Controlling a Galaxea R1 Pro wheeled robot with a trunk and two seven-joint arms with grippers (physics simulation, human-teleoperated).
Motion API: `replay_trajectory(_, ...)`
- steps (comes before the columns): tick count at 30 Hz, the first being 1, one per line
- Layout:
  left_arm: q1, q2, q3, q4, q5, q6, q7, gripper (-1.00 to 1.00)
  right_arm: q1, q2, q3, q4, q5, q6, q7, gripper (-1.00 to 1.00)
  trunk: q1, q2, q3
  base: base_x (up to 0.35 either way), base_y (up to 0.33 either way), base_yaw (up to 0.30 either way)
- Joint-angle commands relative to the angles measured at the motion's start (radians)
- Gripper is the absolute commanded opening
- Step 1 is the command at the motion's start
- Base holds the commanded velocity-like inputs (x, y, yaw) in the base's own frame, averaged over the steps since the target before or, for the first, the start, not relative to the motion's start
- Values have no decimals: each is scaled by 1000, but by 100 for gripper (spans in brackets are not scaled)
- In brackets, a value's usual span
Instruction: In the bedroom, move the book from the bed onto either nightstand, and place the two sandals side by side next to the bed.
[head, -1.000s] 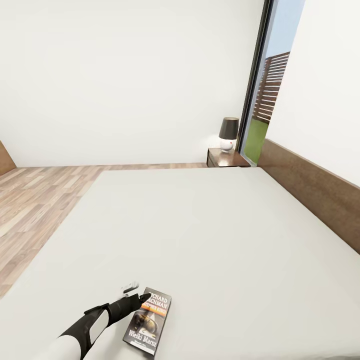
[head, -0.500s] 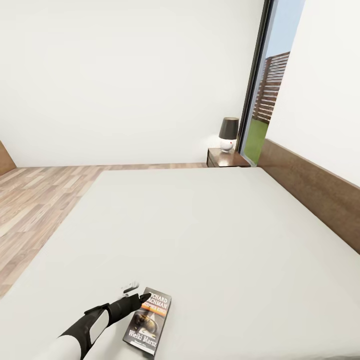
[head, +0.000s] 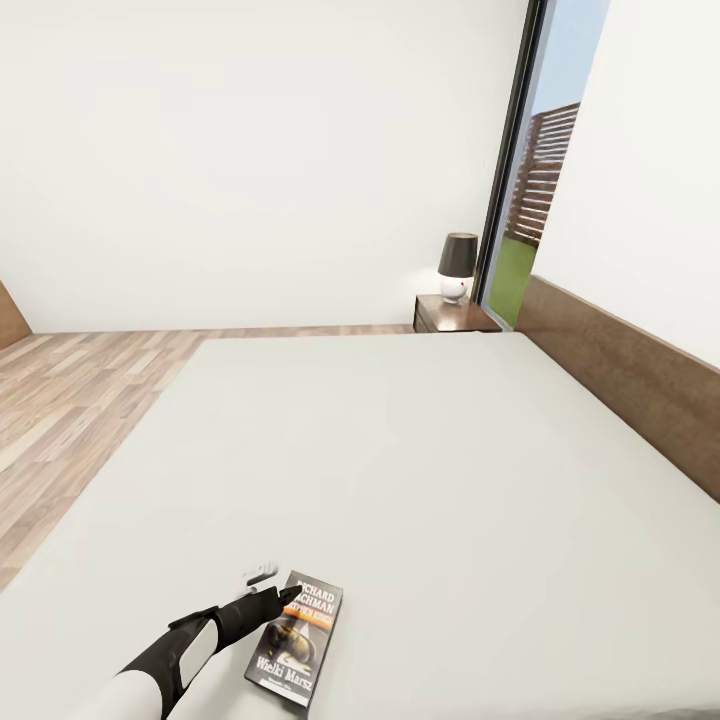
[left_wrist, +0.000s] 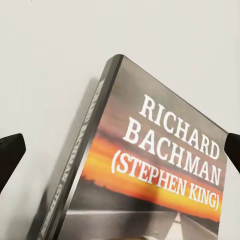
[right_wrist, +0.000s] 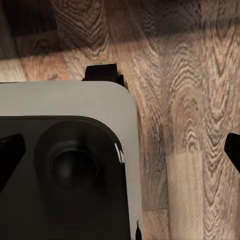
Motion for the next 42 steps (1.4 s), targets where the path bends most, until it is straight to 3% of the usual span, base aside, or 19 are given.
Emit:
replay_trajectory(1, 0, 0, 8, -1, 4, 10, -5, 100, -1, -1, -8, 3, 7, -6, 3, 100, 0, 0, -1, 0, 0, 0)
replay_trajectory(42, 0, -1, 7, -1, 4, 4, -4, 100, -1, -1, -8, 3, 7, -6, 3, 100, 0, 0, -1, 0, 0, 0)
